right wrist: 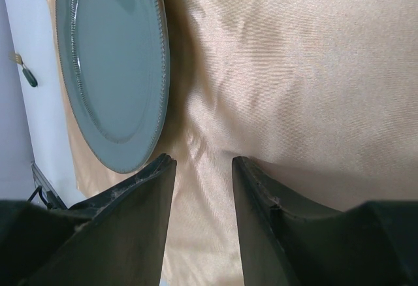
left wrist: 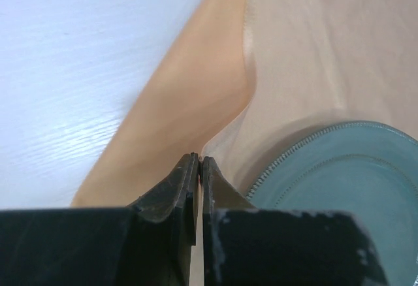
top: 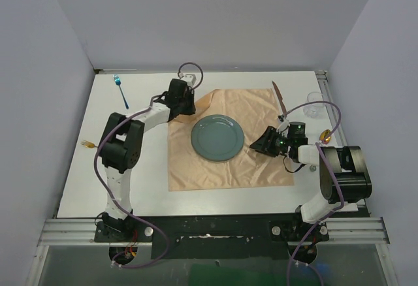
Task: Set the dinner table for one person
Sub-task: Adjust the napkin at the center of the board.
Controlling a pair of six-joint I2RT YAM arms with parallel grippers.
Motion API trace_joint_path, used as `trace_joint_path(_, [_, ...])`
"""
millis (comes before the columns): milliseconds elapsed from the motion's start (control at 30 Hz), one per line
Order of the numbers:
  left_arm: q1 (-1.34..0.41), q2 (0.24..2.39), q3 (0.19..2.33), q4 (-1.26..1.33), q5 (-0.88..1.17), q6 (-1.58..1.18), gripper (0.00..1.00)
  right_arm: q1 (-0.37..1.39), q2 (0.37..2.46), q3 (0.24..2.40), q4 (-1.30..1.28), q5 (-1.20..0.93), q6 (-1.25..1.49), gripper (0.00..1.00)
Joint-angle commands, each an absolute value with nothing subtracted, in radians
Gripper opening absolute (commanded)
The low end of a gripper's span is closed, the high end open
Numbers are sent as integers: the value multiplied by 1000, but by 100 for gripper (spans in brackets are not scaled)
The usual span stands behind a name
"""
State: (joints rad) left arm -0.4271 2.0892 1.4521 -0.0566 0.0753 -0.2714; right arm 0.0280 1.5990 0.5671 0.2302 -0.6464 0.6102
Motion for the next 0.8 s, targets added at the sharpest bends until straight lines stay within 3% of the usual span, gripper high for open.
trace_joint_path(0, [-379,2029,1486,-33,-36,-276,0,34,1569,598,242,-648,598,41])
trace_joint_path(367, [-327,2172,1687,-66,-345,-275,0,34,1585,608,237,-644,588,41])
trace_joint_path(733, [-313,2473,2128,-298,-336,-143,0,33,1614,626,226,-647,575,41])
trace_joint_path(767, [-312,2489,2146,-312,-339,-144,4,32,1612,628,222,-649,575,41])
